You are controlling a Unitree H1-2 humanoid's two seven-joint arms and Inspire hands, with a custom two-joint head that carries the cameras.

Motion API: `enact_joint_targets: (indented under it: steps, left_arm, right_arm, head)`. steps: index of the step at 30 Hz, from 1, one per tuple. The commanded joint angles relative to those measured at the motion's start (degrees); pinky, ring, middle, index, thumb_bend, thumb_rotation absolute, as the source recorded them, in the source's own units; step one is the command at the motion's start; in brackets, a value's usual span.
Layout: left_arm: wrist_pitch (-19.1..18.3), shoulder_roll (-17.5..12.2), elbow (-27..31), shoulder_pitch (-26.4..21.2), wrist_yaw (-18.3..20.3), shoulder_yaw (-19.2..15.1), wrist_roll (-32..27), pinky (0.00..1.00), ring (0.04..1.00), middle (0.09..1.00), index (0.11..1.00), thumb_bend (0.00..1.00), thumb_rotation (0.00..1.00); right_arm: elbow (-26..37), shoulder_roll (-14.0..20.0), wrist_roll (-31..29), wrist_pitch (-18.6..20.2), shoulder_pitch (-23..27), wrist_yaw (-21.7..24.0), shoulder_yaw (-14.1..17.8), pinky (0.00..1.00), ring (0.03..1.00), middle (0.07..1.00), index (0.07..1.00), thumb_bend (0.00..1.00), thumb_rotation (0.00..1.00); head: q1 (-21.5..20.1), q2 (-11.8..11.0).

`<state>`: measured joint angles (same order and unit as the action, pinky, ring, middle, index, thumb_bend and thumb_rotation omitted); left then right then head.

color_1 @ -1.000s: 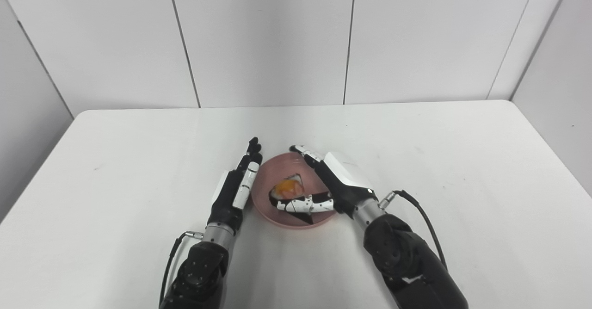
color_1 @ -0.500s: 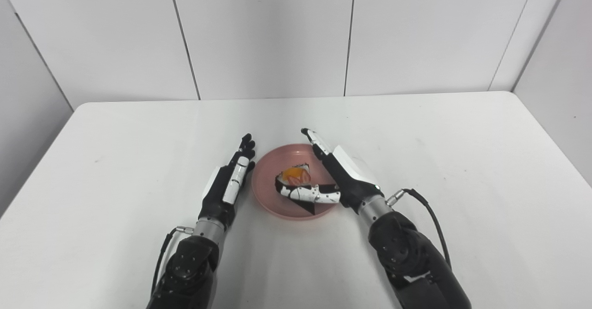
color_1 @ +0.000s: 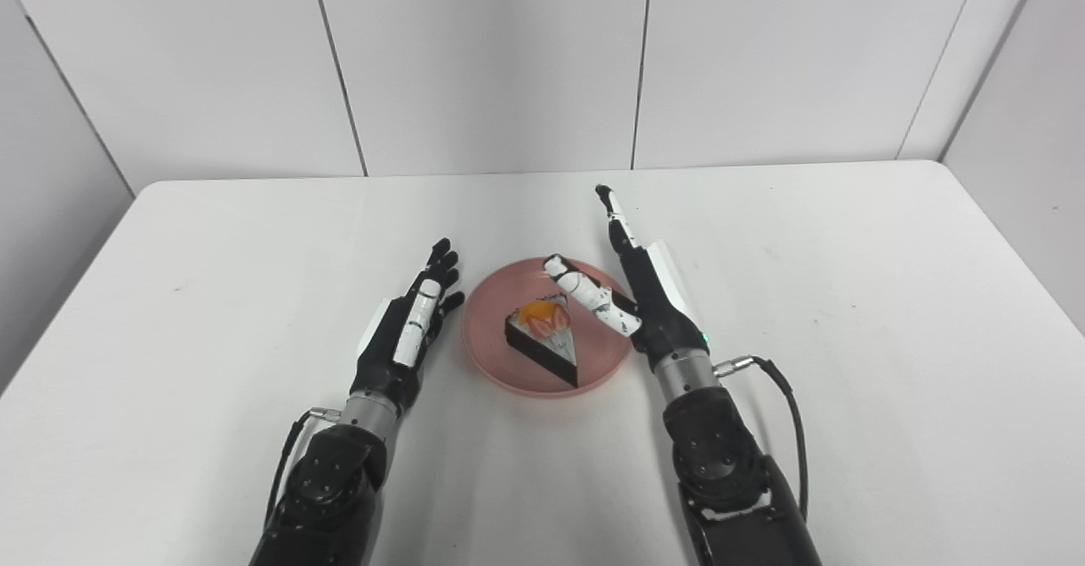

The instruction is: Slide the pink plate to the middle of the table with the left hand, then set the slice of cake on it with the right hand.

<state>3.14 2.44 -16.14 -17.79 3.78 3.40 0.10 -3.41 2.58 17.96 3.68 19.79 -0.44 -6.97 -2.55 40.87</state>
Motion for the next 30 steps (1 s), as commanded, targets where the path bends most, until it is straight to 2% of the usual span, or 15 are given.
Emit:
enact_joint_targets:
  steps: [1,5,8,10,14,18,24,30]
  left_arm:
    - [0.12,-0.02,1.29,-1.34,-0.52,-0.45,-0.09,1.00,1.000,1.000,1.000,0.55,1.00]
    - [-0.21,0.17,1.44,-1.26,-0.28,-0.27,-0.30,1.00,1.000,1.000,1.000,0.57,1.00]
    - [0.93,0.37,0.77,-1.34,-0.28,-0.34,-0.58,1.00,1.000,1.000,1.000,0.57,1.00]
    - [1.55,0.27,0.46,-1.39,-0.01,-0.17,-0.51,1.00,1.000,1.000,1.000,0.57,1.00]
    - [4.51,-0.21,-0.87,-1.51,0.73,0.32,-0.32,1.00,1.000,1.000,1.000,0.60,1.00]
    - [5.95,-0.07,-1.19,-1.54,1.33,0.56,-1.03,1.00,1.000,1.000,1.000,0.61,1.00]
    - [9.45,-0.05,-2.42,-1.65,1.74,0.38,-0.96,1.00,1.000,1.000,1.000,0.65,1.00]
    - [11.23,-0.26,-3.55,-1.92,1.43,0.31,-0.28,1.00,1.000,1.000,1.000,0.69,1.00]
  right_arm:
    - [1.11,-0.81,-2.89,-2.04,1.05,-1.04,1.77,1.00,1.000,1.000,1.000,0.54,0.94]
    - [1.47,-1.89,-9.38,-1.28,0.10,0.20,4.66,1.00,1.000,1.000,1.000,0.54,0.97]
    - [1.21,-2.94,-15.47,-2.41,-0.35,0.76,7.19,1.00,1.000,1.000,1.000,0.53,0.90]
    - [1.15,-3.31,-17.95,-2.36,-0.74,0.75,8.28,1.00,1.000,1.000,1.000,0.52,0.89]
    - [1.15,-2.99,-20.11,-1.89,-1.89,1.02,9.14,1.00,1.000,1.000,1.000,0.51,0.87]
    - [0.93,-2.40,-21.19,-1.62,-2.56,1.05,9.60,1.00,1.000,1.000,1.000,0.58,0.86]
    - [2.02,-1.61,-22.07,1.72,-3.32,0.98,9.96,1.00,1.000,1.000,1.000,0.62,0.91]
    - [3.26,-1.78,-23.48,4.88,-3.78,1.17,10.06,1.00,1.000,1.000,1.000,0.60,0.92]
  head:
    - [0.30,-0.08]
    - [0.48,-0.21]
    - [0.40,-0.45]
    - [0.11,-0.72]
    - [-0.08,-1.02]
    - [-0.03,-1.14]
    - [-0.42,-1.08]
    - [-0.78,-0.87]
